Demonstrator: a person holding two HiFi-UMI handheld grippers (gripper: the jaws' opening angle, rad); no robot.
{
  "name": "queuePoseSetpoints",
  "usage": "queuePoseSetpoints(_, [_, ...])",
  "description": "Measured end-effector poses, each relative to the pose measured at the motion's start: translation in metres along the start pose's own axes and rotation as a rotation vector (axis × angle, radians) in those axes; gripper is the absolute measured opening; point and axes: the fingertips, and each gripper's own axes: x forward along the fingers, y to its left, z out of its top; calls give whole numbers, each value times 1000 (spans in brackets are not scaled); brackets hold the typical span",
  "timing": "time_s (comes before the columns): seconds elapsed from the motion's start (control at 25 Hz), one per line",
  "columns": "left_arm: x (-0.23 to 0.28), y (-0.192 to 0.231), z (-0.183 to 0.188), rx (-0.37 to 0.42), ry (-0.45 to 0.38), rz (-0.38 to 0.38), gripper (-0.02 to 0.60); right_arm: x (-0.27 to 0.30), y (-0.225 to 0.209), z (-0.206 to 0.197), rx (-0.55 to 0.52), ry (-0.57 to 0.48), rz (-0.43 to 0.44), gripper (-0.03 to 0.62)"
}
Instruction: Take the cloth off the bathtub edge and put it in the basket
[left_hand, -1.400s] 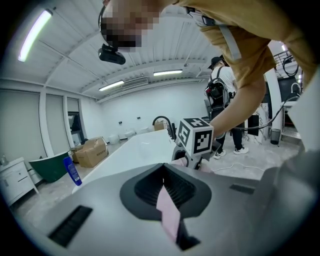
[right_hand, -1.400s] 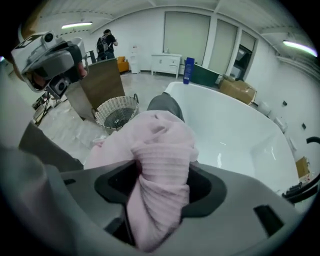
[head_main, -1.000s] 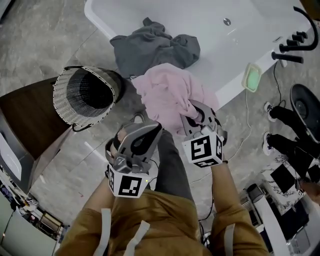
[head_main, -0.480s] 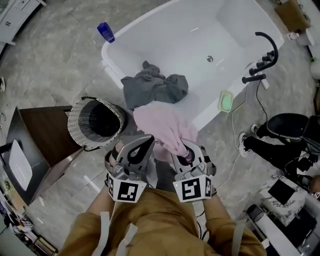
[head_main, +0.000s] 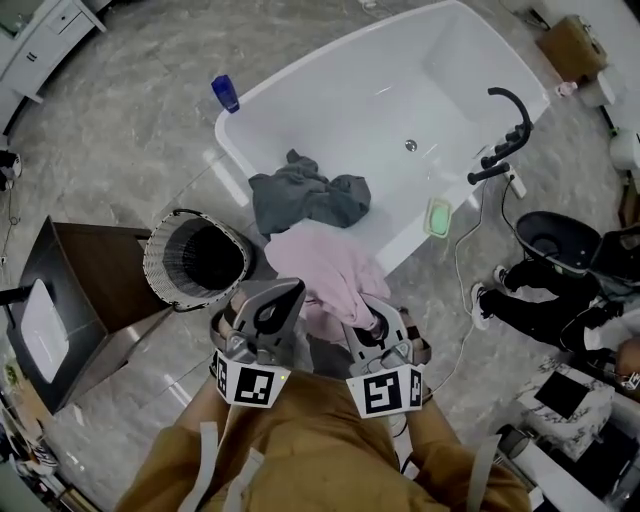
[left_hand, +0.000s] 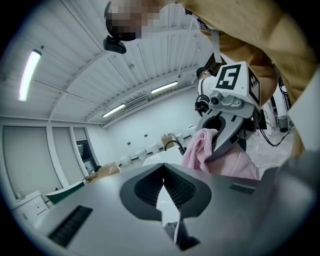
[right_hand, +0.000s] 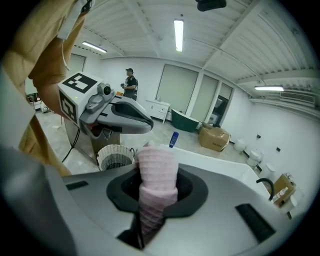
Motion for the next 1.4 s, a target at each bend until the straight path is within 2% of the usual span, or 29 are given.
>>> queuePoseSetpoints(0.2, [-2, 1, 10, 8, 2, 23, 6, -10, -3, 12, 6, -29, 1, 74])
queuePoseSetpoints(0.36, [-17, 6, 12, 4, 35, 93, 6, -12, 2, 30, -24, -82, 48, 74])
queuePoseSetpoints(0.64, [-81, 33, 0, 3, 141, 330, 6, -1, 35, 75, -154, -197, 231, 74])
queuePoseSetpoints(0.84, [-162, 53, -23, -4, 221, 470, 6, 22, 84, 119, -260, -241, 344, 74])
queuePoseSetpoints(1.04, [-238, 68, -46, -29, 263, 605, 6, 37, 138, 164, -343, -274, 422, 74])
queuePoseSetpoints(1.2, [-281, 89, -58, -20, 271, 644, 6, 49, 176, 199, -371, -286, 442, 74])
queuePoseSetpoints(1.4, [-319, 121, -80, -43, 238, 659, 6, 72, 218, 228, -397, -264, 448, 74])
